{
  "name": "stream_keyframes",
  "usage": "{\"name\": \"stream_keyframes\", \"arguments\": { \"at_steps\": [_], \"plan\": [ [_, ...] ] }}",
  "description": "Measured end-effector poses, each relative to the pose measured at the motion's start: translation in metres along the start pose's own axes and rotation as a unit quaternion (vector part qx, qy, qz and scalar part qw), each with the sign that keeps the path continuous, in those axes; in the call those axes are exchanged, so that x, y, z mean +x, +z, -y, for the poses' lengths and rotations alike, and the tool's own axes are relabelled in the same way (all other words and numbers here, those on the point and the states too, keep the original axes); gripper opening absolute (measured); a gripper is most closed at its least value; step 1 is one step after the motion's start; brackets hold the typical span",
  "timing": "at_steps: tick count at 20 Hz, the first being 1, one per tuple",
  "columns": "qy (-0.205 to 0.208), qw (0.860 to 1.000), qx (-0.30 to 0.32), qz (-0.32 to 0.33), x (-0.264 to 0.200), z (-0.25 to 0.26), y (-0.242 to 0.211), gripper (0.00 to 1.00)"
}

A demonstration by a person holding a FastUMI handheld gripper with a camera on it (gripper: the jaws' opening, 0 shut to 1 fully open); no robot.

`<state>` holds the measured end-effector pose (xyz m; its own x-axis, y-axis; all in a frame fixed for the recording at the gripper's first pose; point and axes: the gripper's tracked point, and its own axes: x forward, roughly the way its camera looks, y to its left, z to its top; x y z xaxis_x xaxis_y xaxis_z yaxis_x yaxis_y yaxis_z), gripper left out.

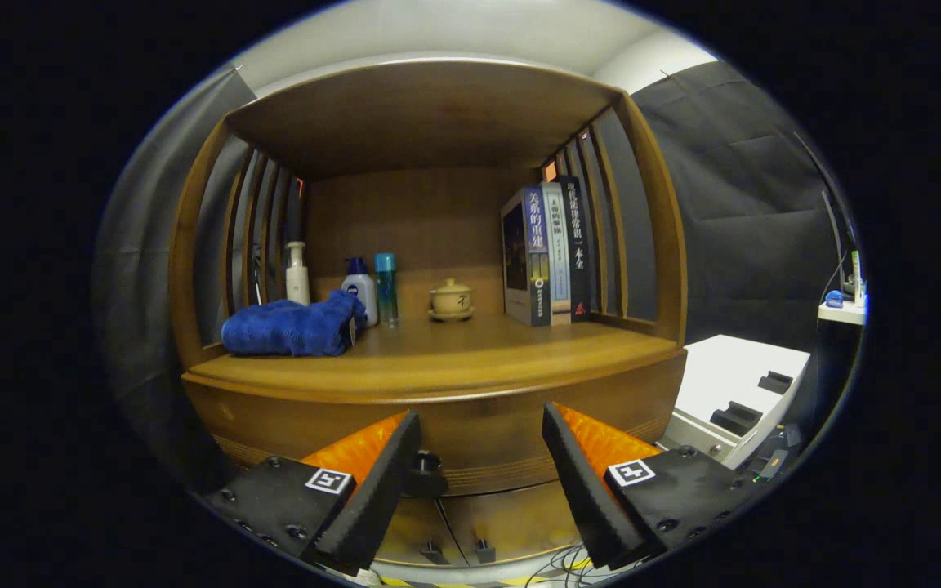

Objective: Pull open the drawer, take out the items inside it, and place them on the countertop above the cabinet.

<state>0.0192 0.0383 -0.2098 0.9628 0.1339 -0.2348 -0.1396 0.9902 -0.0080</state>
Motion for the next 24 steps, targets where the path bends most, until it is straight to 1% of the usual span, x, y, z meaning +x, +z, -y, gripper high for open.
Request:
{"name": "stream_keyframes", "arguments": {
  "at_steps": [4, 9, 14, 16, 17, 18, 20, 21, 22, 23, 24],
  "plan": [
    [0.019, 1.000, 0.002, -0.022, 0.005, -0.014, -0.028, 0.98],
    [0.035, 0.998, 0.002, -0.048, 0.013, -0.026, -0.056, 0.96],
    [0.050, 0.997, 0.006, -0.057, 0.023, -0.037, -0.067, 0.70],
    [0.039, 0.997, -0.014, -0.060, 0.023, -0.035, -0.069, 0.60],
    [0.032, 0.997, -0.020, -0.072, 0.028, -0.035, -0.077, 0.55],
    [0.026, 0.995, -0.025, -0.096, 0.031, -0.034, -0.087, 0.55],
    [0.024, 0.996, -0.022, -0.088, 0.032, -0.034, -0.085, 0.48],
    [0.024, 0.995, -0.018, -0.092, 0.032, -0.033, -0.085, 0.47],
    [0.024, 0.995, -0.016, -0.094, 0.031, -0.034, -0.086, 0.44],
    [0.026, 0.995, -0.014, -0.095, 0.031, -0.034, -0.085, 0.44],
    [0.028, 0.995, -0.016, -0.095, 0.031, -0.034, -0.085, 0.40]
  ]
}}
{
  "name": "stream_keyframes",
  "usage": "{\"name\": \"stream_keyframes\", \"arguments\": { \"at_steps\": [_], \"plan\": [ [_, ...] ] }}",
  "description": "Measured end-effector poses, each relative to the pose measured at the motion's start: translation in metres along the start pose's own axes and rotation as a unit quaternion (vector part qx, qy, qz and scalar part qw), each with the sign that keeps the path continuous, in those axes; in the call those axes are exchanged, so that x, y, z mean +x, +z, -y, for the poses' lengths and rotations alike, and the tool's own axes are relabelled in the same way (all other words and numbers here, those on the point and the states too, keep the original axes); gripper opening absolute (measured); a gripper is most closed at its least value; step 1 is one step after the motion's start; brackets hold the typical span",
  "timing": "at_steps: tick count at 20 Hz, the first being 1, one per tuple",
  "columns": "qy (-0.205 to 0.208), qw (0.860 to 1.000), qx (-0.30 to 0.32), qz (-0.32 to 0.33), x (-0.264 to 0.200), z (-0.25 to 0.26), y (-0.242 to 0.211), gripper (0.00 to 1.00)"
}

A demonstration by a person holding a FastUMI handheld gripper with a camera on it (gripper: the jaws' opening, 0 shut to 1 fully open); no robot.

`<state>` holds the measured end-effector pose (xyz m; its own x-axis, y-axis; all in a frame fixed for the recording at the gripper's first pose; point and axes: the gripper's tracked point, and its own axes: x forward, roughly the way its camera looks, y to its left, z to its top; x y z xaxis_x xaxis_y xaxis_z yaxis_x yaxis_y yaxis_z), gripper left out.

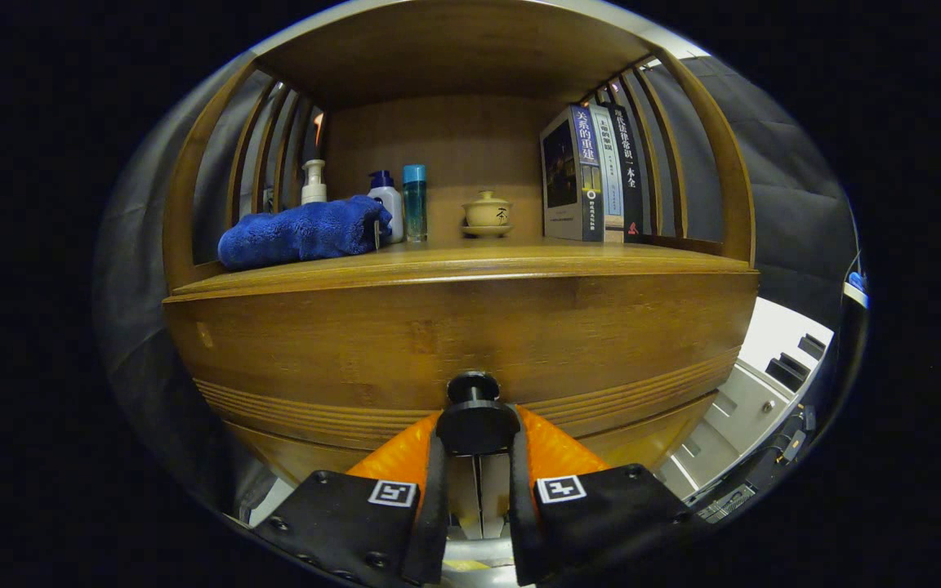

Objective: Pull open the drawer, take out the items inside it, and place them on the countertop above the cabinet.

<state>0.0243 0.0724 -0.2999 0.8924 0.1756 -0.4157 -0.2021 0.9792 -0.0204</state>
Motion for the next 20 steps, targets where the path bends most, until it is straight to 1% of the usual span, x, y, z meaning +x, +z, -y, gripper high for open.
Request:
{"name": "stream_keyframes", "arguments": {
  "at_steps": [4, 6, 7, 8, 10, 11, 13, 15, 20],
  "plan": [
    [0.003, 1.000, 0.002, -0.012, 0.000, 0.000, -0.002, 0.40],
    [-0.002, 1.000, 0.009, -0.010, 0.000, 0.001, -0.001, 0.41],
    [-0.005, 1.000, 0.015, -0.008, -0.003, 0.001, -0.002, 0.44],
    [-0.001, 1.000, 0.023, 0.001, -0.007, -0.001, 0.001, 0.50],
    [0.005, 0.999, 0.033, 0.036, -0.015, -0.003, 0.013, 0.54],
    [0.008, 0.999, 0.025, 0.035, -0.014, 0.000, 0.011, 0.56],
    [0.009, 1.000, 0.010, 0.019, -0.014, 0.001, 0.002, 0.55],
    [0.009, 1.000, 0.021, 0.020, -0.015, 0.000, 0.004, 0.52],
    [0.006, 0.999, 0.032, 0.032, -0.013, -0.001, 0.006, 0.52]
  ]
}}
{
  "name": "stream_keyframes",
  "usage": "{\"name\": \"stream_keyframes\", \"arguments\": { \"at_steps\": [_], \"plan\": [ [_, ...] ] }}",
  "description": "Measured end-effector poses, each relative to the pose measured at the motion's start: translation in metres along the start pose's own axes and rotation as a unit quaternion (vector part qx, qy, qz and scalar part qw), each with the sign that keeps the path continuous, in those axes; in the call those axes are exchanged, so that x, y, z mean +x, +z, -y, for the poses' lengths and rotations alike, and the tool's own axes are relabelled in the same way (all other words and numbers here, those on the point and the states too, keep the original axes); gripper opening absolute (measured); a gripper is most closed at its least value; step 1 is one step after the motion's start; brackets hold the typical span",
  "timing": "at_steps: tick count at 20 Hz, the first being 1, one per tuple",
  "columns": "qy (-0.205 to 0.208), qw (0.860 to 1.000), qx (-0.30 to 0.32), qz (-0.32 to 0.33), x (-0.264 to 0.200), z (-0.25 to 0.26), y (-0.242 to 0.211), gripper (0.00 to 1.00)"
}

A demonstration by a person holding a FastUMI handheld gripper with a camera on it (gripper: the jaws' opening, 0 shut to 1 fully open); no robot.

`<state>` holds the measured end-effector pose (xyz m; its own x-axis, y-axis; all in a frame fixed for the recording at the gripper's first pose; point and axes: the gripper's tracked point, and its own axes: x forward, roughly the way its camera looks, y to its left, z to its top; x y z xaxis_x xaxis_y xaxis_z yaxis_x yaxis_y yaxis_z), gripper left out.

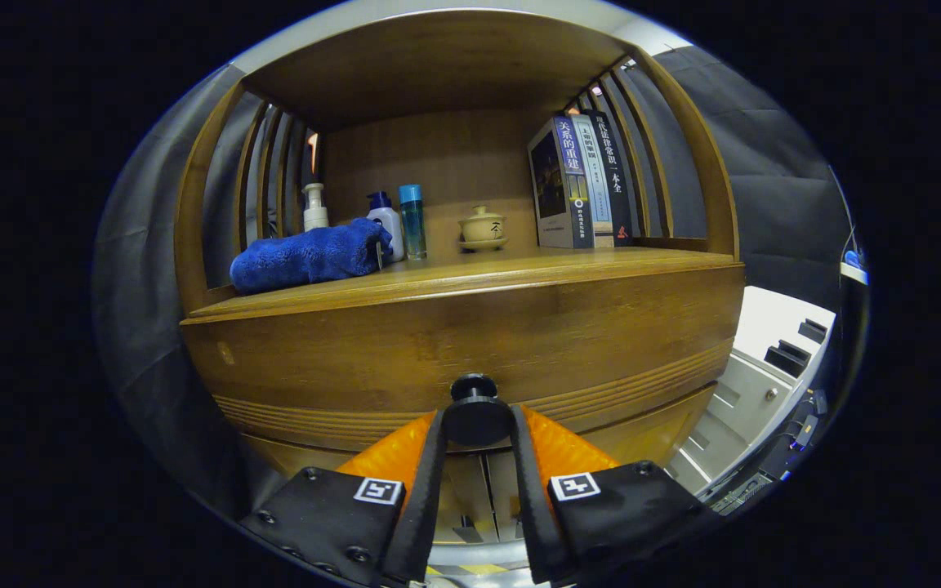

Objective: Pull open the drawer, take out the items inside it, and place them on the countertop above the cabinet.

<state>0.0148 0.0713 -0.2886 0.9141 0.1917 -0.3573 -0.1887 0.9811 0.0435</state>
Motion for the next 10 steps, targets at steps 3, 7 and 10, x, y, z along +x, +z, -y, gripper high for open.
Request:
{"name": "stream_keyframes", "arguments": {
  "at_steps": [3, 7, 10],
  "plan": [
    [0.001, 1.000, 0.006, 0.002, 0.002, 0.000, 0.001, 0.52],
    [-0.003, 1.000, 0.001, 0.006, 0.007, 0.001, 0.002, 0.51],
    [0.002, 1.000, 0.012, 0.005, 0.010, 0.000, 0.002, 0.48]
  ]
}}
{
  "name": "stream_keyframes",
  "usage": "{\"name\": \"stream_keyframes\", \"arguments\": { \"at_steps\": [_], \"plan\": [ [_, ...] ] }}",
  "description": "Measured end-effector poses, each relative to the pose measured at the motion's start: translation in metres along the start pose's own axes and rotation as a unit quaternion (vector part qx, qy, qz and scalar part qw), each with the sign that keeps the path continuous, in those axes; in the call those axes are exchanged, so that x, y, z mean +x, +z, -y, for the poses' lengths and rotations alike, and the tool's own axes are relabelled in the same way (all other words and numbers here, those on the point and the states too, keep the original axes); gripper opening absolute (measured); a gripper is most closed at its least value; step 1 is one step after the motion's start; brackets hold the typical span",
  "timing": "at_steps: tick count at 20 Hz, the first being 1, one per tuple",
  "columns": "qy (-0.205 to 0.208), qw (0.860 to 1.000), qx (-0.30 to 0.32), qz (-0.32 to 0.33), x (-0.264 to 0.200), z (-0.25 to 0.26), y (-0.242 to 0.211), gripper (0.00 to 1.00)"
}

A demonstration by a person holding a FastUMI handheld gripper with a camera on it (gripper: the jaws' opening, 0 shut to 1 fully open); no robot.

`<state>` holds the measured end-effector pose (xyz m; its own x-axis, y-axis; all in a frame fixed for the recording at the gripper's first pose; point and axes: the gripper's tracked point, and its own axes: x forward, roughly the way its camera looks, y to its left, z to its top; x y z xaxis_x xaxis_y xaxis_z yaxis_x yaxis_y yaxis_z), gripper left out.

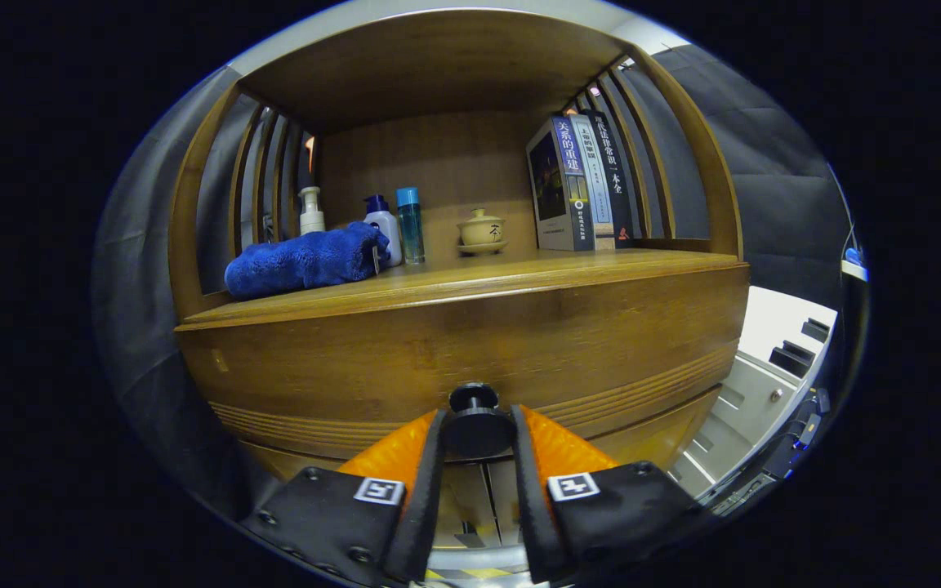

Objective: Pull open the drawer, take out the items inside it, and place them on the countertop above the cabinet.

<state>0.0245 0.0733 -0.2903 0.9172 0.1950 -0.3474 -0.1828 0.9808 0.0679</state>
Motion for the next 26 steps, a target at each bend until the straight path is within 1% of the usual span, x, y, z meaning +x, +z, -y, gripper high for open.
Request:
{"name": "stream_keyframes", "arguments": {
  "at_steps": [4, 6, 9, 11, 15, 16, 21, 23, 25, 26],
  "plan": [
    [-0.009, 1.000, -0.002, -0.009, -0.003, 0.002, 0.000, 0.44],
    [-0.001, 1.000, 0.004, -0.007, -0.003, 0.001, 0.001, 0.44],
    [0.015, 0.999, 0.045, -0.026, -0.001, -0.001, -0.003, 0.43],
    [0.025, 0.998, 0.046, -0.024, 0.000, 0.000, -0.002, 0.42],
    [0.002, 1.000, 0.025, -0.015, -0.002, 0.001, -0.004, 0.39],
    [0.002, 1.000, 0.027, -0.013, -0.006, 0.000, -0.003, 0.35],
    [-0.007, 1.000, 0.017, -0.011, -0.042, 0.002, -0.012, 0.35],
    [-0.004, 1.000, 0.019, -0.007, -0.065, 0.002, -0.016, 0.35],
    [-0.013, 1.000, 0.012, -0.006, -0.090, 0.005, -0.023, 0.35],
    [-0.015, 1.000, 0.010, -0.004, -0.107, 0.005, -0.025, 0.29]
  ]
}}
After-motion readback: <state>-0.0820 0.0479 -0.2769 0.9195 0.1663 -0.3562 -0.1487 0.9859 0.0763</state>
